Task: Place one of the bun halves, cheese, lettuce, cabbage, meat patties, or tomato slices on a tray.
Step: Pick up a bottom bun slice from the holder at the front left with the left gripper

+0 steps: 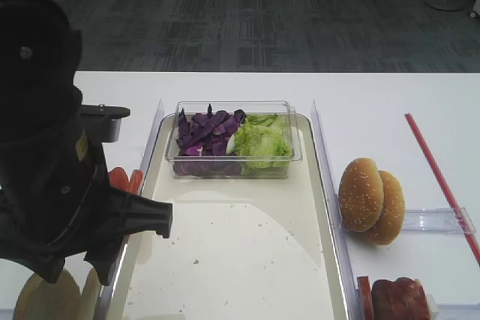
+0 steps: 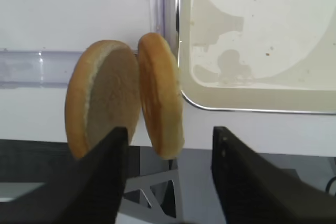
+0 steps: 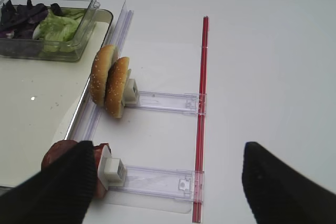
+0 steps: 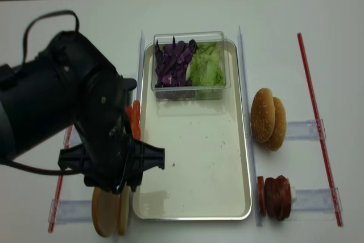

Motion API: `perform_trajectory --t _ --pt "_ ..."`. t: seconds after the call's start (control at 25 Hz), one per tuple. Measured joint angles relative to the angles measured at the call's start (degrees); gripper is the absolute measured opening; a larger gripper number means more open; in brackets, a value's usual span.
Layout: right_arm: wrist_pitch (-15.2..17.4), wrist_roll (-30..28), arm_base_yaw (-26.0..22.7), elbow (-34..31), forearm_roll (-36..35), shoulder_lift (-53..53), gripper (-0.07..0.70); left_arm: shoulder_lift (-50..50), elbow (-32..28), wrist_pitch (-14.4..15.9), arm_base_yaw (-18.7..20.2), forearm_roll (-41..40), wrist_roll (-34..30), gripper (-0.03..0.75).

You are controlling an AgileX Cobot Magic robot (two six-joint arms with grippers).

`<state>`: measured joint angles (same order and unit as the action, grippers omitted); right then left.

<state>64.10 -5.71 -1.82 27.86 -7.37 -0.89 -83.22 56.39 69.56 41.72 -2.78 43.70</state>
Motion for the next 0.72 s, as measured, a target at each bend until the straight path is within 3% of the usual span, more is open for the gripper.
perform_trajectory --t 0.72 --pt "-0.23 0.21 0.00 0.00 0.00 0.00 0.589 -5.55 0.12 -0.83 1.71 -3.60 3.05 0.349"
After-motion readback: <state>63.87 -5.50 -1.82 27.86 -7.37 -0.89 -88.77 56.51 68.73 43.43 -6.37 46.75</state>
